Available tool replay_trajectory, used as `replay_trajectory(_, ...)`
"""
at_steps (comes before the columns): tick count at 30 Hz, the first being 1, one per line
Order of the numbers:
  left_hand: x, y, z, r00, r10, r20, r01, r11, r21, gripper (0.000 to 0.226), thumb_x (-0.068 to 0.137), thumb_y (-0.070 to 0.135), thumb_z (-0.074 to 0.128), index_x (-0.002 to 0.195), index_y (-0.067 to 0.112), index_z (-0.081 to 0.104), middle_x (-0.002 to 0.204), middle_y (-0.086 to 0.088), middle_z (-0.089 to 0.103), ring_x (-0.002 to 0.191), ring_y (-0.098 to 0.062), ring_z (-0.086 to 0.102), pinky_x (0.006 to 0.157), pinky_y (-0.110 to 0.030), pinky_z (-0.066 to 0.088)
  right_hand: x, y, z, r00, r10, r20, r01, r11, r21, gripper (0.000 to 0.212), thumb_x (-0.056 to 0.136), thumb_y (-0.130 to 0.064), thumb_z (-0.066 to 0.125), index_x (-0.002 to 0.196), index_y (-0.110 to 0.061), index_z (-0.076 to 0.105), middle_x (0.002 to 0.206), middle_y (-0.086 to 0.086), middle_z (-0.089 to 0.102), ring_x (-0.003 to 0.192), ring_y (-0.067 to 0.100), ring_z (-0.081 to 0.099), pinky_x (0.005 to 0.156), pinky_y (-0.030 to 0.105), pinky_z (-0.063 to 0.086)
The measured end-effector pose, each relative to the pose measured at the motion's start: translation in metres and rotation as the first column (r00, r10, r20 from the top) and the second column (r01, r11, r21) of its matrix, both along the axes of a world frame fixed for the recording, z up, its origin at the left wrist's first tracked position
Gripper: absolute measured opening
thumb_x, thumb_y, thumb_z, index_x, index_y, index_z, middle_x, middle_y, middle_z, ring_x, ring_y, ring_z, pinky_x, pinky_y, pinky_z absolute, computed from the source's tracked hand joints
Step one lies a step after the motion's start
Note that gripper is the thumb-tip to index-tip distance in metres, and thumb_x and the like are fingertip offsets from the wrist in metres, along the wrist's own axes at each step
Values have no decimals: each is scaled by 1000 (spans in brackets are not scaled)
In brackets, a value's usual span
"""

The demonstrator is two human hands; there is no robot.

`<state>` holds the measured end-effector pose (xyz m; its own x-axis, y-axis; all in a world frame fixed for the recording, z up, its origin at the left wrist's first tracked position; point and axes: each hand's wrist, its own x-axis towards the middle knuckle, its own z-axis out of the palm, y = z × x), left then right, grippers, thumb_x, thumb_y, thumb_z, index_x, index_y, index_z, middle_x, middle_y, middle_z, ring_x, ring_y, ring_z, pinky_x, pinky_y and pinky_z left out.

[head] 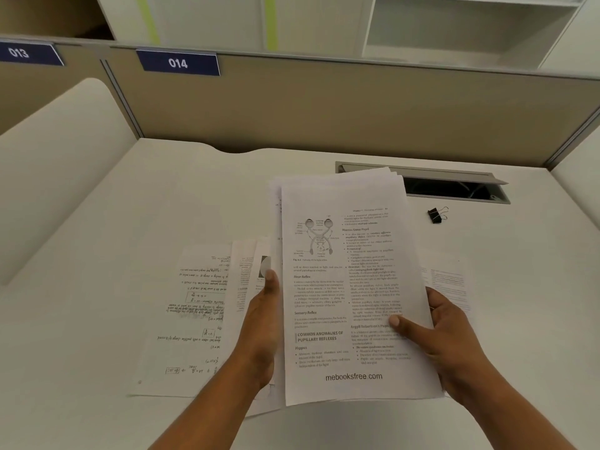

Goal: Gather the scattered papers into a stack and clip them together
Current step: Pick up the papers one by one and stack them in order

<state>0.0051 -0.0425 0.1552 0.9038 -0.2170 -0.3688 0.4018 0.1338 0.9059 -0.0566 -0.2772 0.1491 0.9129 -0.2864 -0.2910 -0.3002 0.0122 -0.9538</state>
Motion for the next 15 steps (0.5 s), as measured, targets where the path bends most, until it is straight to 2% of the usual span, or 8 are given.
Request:
replay_trajectory(2,1,0,-2,1000,6,-14,-6,1000,4,32,95,57,42,110,43,66,102,23,77,95,-1,73,79,-26,57,0,-1,-1,1000,-1,-3,1,1000,-4,44,73,-10,82,112,-17,66,103,4,79,87,30,77,77,51,61)
replay_trajectory(5,3,0,-7,998,38,-42,-36,997,68,20,100,30,57,114,30,70,105,9,79,92,-9,77,72,-27,61,-1,-1,-1,1000,-4,-2,4,999,-47,41,73,-11,83,110,-19,66,102,1,79,85,28,77,76,51,62)
replay_trajectory(11,2,-1,-9,997,69,-47,-64,994,89,18,101,25,57,111,30,71,104,11,79,94,-8,76,72,-24,60,-2,2,2,1000,1,-25,-3,996,-87,43,73,-10,83,111,-19,66,101,-2,79,85,26,77,76,50,62)
replay_trajectory(13,1,-1,-9,997,68,-49,-64,994,85,18,101,24,57,110,29,71,102,10,80,92,-8,76,70,-23,60,-3,1,3,1000,12,-27,-14,998,-57,47,69,-19,84,113,-19,65,103,-1,79,87,26,77,77,50,62)
replay_trajectory(15,1,0,-8,996,66,-53,-61,995,83,18,101,24,56,110,28,71,102,9,80,92,-10,77,71,-26,61,-4,-1,5,1000,15,-21,-15,1000,7,63,63,-43,87,117,-19,64,106,-2,78,90,25,77,75,43,62)
